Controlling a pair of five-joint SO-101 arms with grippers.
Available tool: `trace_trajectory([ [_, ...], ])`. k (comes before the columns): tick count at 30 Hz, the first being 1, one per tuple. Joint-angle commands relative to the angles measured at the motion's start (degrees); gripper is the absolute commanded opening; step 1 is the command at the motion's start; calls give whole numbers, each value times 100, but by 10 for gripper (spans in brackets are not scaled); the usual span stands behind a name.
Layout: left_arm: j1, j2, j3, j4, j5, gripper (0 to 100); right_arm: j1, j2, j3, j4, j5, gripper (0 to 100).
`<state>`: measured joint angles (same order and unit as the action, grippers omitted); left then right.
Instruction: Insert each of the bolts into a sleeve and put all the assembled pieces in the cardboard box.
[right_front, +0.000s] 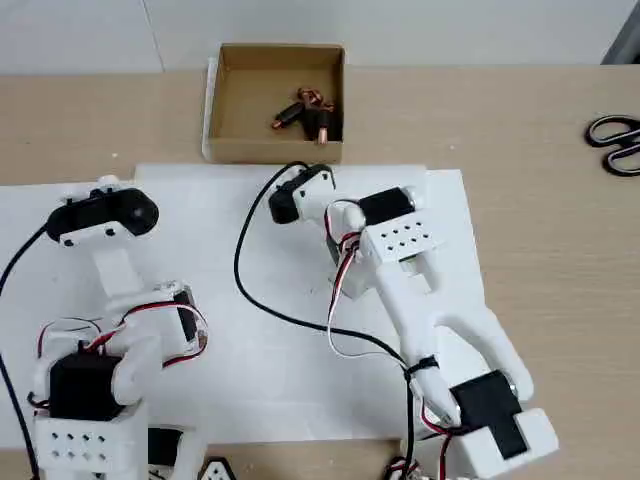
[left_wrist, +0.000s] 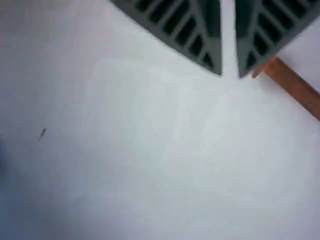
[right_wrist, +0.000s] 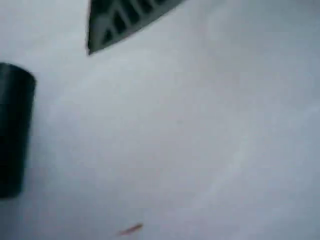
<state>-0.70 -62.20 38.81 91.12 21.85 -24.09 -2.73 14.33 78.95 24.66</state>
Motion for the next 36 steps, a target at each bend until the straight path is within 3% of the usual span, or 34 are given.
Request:
trace_trajectory([
  [1, 18, 0, -224, 0, -35, 6, 127, 57, -18, -119, 176, 230],
  [36, 18, 0, -224, -9, -44, 6, 136, 1895, -132, -1560, 334, 230],
])
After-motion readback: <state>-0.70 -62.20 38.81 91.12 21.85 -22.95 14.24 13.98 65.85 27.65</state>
